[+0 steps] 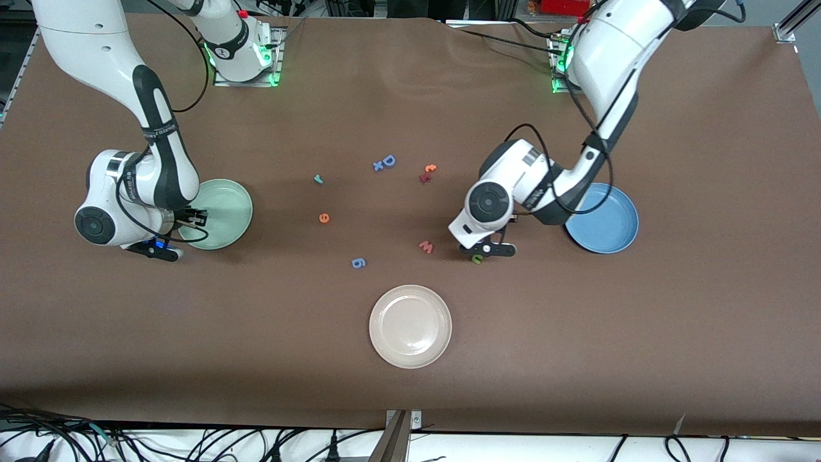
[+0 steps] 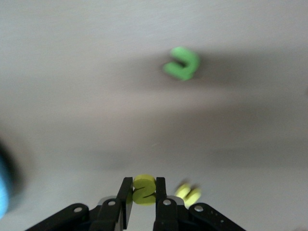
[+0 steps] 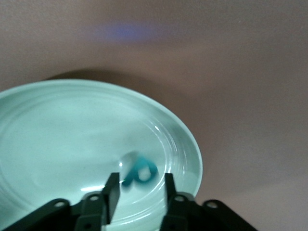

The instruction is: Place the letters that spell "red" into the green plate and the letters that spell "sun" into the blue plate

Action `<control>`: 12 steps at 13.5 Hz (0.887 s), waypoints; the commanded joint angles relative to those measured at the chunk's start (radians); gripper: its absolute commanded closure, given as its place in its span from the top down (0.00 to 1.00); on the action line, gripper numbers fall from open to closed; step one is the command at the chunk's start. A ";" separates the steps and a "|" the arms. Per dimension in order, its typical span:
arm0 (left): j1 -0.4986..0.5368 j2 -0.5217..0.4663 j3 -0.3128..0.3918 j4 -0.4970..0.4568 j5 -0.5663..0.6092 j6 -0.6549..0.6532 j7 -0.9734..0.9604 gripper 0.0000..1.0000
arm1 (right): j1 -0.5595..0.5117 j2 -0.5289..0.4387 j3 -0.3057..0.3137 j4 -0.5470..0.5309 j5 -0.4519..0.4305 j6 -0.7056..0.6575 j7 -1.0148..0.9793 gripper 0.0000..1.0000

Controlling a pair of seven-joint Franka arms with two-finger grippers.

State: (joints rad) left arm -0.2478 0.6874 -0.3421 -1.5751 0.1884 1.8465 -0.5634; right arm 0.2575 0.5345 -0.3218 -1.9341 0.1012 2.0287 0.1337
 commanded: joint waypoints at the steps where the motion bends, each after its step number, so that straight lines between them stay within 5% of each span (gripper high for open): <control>1: 0.088 -0.075 -0.011 -0.019 -0.033 -0.136 0.143 0.17 | 0.002 -0.046 0.013 0.010 0.018 -0.022 -0.007 0.99; 3: 0.145 -0.123 -0.011 -0.055 -0.050 -0.162 0.236 0.16 | 0.025 -0.105 0.053 0.017 0.018 -0.063 0.099 0.99; 7: 0.266 -0.244 -0.011 -0.196 -0.053 -0.133 0.367 0.16 | 0.025 -0.172 0.229 0.014 0.040 -0.091 0.378 0.99; 12: 0.375 -0.443 -0.011 -0.555 -0.072 0.208 0.461 0.13 | 0.025 -0.165 0.418 -0.014 0.048 -0.023 0.619 0.96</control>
State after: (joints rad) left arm 0.1001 0.3576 -0.3441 -1.9583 0.1444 1.9330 -0.1374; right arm 0.2917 0.3736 0.0515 -1.9135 0.1307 1.9602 0.6955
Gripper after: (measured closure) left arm 0.771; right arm 0.031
